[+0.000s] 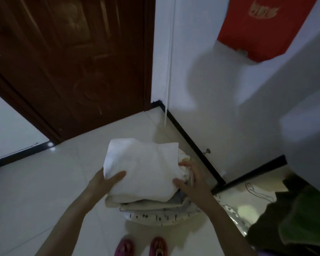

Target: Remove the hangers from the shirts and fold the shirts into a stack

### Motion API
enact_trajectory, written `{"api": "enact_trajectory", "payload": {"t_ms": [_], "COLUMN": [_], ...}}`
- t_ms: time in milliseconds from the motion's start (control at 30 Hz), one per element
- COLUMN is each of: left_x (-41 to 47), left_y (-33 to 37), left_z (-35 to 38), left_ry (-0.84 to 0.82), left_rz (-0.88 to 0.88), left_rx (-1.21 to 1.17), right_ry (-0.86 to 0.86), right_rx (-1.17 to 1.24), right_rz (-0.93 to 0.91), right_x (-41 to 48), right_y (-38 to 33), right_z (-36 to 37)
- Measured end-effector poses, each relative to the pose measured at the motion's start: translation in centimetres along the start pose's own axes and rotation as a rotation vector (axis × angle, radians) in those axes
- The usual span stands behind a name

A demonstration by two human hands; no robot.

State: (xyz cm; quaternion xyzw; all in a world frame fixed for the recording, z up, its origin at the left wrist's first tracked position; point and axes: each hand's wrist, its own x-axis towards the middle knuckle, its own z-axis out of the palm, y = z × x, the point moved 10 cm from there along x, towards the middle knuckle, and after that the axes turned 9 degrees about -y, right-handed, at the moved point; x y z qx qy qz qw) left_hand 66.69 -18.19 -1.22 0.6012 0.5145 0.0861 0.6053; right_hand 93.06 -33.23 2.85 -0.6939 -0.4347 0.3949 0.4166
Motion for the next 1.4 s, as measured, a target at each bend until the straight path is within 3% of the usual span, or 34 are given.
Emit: {"api": "enact_trajectory", "payload": {"t_ms": [167, 433, 600, 700, 867, 1000, 1133, 1267, 1400], "left_x": [9.8, 27.4, 35.5, 38.2, 40.1, 40.5, 41.2, 41.5, 40.2], "left_y": [-9.2, -33.8, -45.8, -51.2, -54.4, -56.2, -57.4, -56.0, -52.0], "left_z": [2.5, 10.4, 15.9, 17.8, 19.0, 19.4, 19.8, 19.7, 18.2], "left_ry": [-0.112, -0.138, -0.167, -0.242, -0.365, -0.451, -0.359, -0.191, -0.24], "left_rz": [-0.09, -0.202, -0.11, -0.069, -0.008, -0.104, -0.234, -0.136, -0.042], "left_rx": [0.043, 0.075, 0.118, 0.275, 0.499, 0.494, 0.374, 0.424, 0.59], "right_ry": [-0.063, -0.095, -0.131, -0.223, -0.395, -0.474, -0.441, -0.399, -0.483], "right_rx": [0.03, -0.057, -0.067, -0.049, -0.096, -0.177, -0.222, -0.246, -0.378], "right_rz": [0.092, 0.219, 0.283, 0.304, 0.356, 0.417, 0.439, 0.437, 0.45], "right_x": [5.3, 13.1, 16.1, 16.3, 16.3, 15.3, 15.3, 16.6, 16.5], "right_y": [12.1, 40.9, 57.1, 64.1, 69.3, 70.3, 71.5, 70.9, 69.3], "right_z": [5.3, 16.2, 21.6, 24.3, 27.5, 28.0, 27.4, 27.3, 26.1]}}
